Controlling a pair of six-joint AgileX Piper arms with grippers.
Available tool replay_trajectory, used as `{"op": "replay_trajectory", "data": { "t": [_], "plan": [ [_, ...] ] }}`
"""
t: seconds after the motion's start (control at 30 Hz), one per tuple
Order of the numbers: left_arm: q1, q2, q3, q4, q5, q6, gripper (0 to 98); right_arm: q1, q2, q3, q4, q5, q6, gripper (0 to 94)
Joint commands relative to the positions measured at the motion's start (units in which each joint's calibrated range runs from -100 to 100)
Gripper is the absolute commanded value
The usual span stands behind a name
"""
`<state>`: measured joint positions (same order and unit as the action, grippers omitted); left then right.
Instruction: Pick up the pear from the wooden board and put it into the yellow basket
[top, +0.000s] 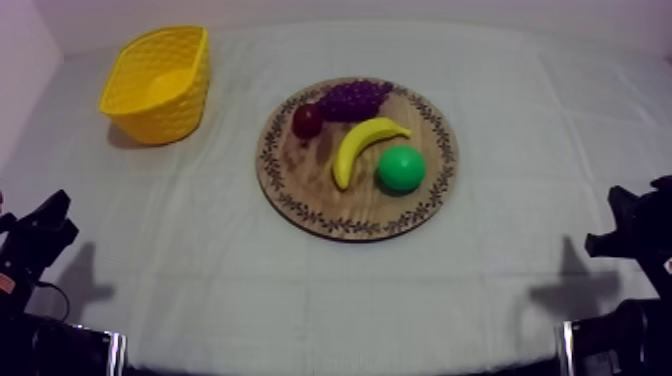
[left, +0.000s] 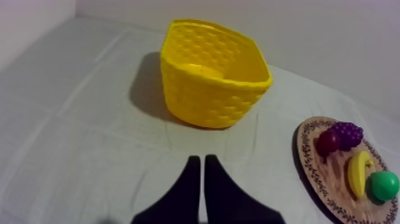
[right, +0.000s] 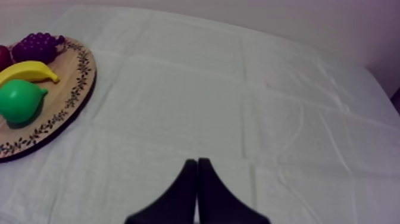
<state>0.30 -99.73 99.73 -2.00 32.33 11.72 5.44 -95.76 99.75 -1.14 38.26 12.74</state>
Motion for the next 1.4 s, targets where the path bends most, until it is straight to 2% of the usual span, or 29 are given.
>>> {"op": "replay_trajectory", "data": {
  "t": [0.0, 0.57, 0.67, 0.8, 0.9, 1.17, 1.37],
  "plan": [
    [-1.1, 0.0, -0.6, -0.08, 3.2, -6.9, 0.0, 0.0, 0.0, 0.0, 0.0, 0.0, 0.0, 0.3],
    [-2.2, 0.8, -0.4, 0.11, 1.6, -6.9, 0.0, 0.0, 0.0, 0.0, 0.0, 0.0, 0.0, 0.3],
    [-3.1, 4.9, -1.6, 0.61, -1.1, -7.4, 0.0, 0.0, 0.0, 0.0, 0.0, 0.0, 0.0, 0.3],
    [-3.5, 13.7, -10.1, 1.64, -1.4, -8.0, 0.0, 0.0, 0.0, 0.0, 0.0, 0.0, 0.0, 0.3],
    [-3.6, 20.2, -21.1, 3.73, 1.8, -9.0, 0.0, 0.0, 0.0, 0.0, 0.0, 0.0, 0.0, 0.3],
    [-2.5, 35.2, -56.3, 11.71, 19.4, -12.1, 0.0, 0.0, 0.0, 0.0, 0.0, 0.0, 0.0, 0.3],
    [0.2, 43.9, -74.9, 14.21, 26.2, -11.1, 0.0, 0.0, 0.0, 0.0, 0.0, 0.0, 0.0, 0.3]
  ]
}}
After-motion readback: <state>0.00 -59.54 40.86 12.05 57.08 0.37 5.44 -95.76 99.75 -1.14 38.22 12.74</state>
